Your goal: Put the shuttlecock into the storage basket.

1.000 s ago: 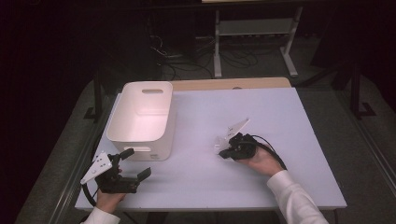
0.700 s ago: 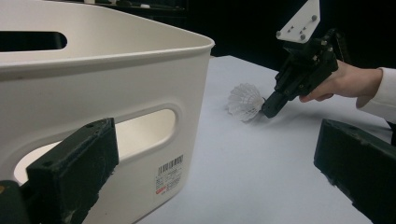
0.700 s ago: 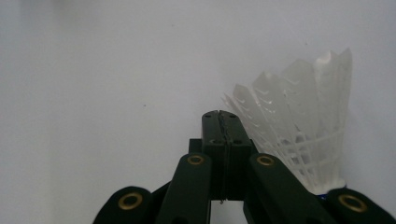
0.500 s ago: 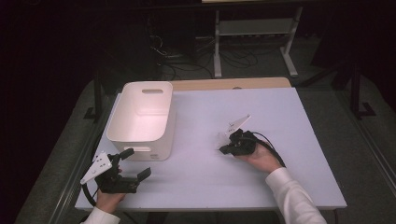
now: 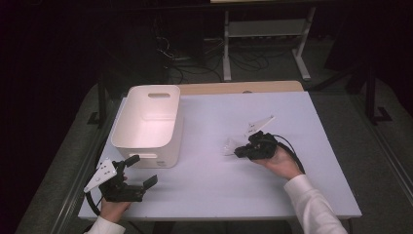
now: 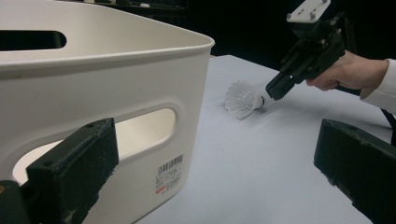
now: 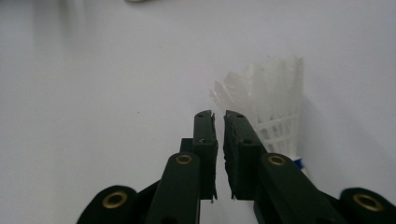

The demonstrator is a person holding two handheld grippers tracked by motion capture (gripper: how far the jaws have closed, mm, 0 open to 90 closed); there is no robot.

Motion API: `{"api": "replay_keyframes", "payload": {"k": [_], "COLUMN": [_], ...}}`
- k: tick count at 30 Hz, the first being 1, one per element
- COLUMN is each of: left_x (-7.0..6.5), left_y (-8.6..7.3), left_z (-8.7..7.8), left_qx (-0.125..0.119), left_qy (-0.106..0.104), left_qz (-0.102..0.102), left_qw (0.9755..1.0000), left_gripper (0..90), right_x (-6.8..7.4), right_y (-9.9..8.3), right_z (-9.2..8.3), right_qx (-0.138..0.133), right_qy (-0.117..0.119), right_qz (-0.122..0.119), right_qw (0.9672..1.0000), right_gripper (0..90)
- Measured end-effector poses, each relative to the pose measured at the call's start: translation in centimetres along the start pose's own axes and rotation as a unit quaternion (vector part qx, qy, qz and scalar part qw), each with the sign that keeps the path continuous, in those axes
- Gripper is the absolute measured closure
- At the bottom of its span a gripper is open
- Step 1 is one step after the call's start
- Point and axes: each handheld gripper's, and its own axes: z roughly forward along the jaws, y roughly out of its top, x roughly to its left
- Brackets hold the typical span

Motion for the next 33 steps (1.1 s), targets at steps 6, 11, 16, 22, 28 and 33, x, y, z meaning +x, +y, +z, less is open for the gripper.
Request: {"api": "replay_keyframes", "payload": {"k": [6, 11, 16, 22, 28, 33], "left_x": [0.1, 0.1, 0.1, 0.1, 0.1, 0.1], "left_y": [0.0, 0.0, 0.0, 0.0, 0.0, 0.0], "left_z": [0.0, 0.0, 0.1, 0.1, 0.1, 0.2], "left_qx": [0.006, 0.004, 0.002, 0.003, 0.002, 0.001], "left_qy": [0.002, 0.001, 0.002, 0.001, 0.0, -0.001], "left_qz": [0.005, 0.005, 0.004, 0.004, 0.002, 0.001], "left_qw": [1.0, 1.0, 1.0, 1.0, 1.0, 1.0], "left_gripper": [0.0, 0.0, 0.0, 0.0, 0.0, 0.0], "right_x": [-0.5, -1.1, -1.4, -1.9, -2.3, -2.8], "right_y": [-0.6, -1.2, -1.4, -1.2, -0.3, 0.3], "right_z": [-2.0, -3.4, -3.9, -4.0, -4.0, -4.5], "right_qx": [-0.011, -0.019, -0.016, -0.006, 0.008, 0.001], "right_qy": [-0.015, -0.029, -0.039, -0.049, -0.065, -0.068], "right_qz": [0.019, 0.03, 0.038, 0.046, 0.036, 0.027], "right_qw": [0.9997, 0.9989, 0.9984, 0.9977, 0.9972, 0.9973], "right_gripper": [71.4, 63.2, 50.6, 31.7, 13.2, 4.9]}}
